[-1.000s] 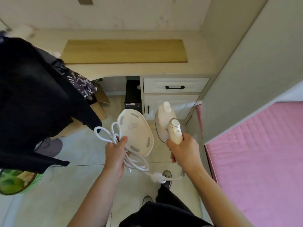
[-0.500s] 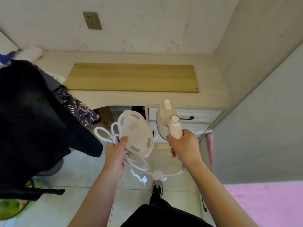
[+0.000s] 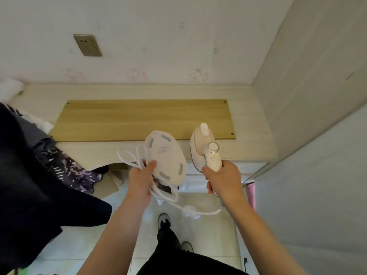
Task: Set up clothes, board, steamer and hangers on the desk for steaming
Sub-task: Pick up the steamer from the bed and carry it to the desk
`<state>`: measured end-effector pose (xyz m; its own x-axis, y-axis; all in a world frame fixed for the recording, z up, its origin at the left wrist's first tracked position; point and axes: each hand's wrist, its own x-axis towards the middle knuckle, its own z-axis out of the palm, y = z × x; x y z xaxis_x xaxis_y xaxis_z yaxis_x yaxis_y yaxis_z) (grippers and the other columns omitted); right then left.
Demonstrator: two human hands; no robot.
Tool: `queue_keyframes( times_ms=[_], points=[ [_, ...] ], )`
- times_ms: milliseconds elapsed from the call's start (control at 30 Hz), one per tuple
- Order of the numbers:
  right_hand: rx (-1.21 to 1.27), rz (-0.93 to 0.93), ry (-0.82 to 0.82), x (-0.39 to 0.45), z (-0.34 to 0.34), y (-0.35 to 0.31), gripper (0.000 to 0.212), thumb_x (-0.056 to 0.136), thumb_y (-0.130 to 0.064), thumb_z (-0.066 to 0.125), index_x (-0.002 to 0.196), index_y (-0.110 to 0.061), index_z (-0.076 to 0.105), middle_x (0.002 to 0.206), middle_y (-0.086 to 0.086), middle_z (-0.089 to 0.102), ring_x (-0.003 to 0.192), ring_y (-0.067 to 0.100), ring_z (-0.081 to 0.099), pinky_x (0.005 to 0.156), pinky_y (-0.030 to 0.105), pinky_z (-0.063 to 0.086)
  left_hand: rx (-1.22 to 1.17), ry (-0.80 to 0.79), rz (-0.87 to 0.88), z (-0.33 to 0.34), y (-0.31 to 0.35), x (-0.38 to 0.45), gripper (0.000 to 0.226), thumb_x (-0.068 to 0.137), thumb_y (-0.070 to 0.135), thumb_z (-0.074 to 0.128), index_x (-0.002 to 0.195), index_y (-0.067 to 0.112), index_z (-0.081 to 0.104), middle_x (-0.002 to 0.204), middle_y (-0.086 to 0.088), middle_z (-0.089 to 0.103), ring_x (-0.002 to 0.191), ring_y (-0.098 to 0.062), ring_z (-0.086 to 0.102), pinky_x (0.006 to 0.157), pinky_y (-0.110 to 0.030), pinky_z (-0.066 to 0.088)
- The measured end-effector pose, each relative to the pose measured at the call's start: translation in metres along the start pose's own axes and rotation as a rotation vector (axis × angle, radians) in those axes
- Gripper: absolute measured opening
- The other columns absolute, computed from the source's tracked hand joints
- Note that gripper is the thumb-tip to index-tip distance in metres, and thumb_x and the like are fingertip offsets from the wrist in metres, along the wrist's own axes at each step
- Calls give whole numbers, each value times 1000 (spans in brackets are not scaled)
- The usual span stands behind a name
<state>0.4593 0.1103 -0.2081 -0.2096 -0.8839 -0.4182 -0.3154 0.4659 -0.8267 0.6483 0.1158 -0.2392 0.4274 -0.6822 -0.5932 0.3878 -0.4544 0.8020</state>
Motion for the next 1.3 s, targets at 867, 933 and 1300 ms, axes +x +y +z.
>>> queue_keyframes(
  times_ms=[867,933,1300],
  points=[
    [-48,110,199,180,47,-76,14,77,-18,63,86,-9,57,66,10,65,33,9,54,37,21,43,146,-224,-297,118,65,219,22,92,14,61,110,2,60,114,-24,64,71,-25,59,65,-37,51],
    [-66,112,182,190,47,-77,14,77,-17,63,86,-8,57,67,10,65,33,9,54,37,20,43,139,-211,-320,125,62,228,23,92,15,62,110,2,60,97,-16,67,76,-25,60,65,-36,51],
    [-85,119,115,232,47,-77,15,76,-19,65,85,-9,57,66,9,63,37,13,54,36,22,43,196,-170,-357,159,50,251,9,93,15,60,90,7,60,77,-12,62,64,-24,57,56,-35,52]
  ],
)
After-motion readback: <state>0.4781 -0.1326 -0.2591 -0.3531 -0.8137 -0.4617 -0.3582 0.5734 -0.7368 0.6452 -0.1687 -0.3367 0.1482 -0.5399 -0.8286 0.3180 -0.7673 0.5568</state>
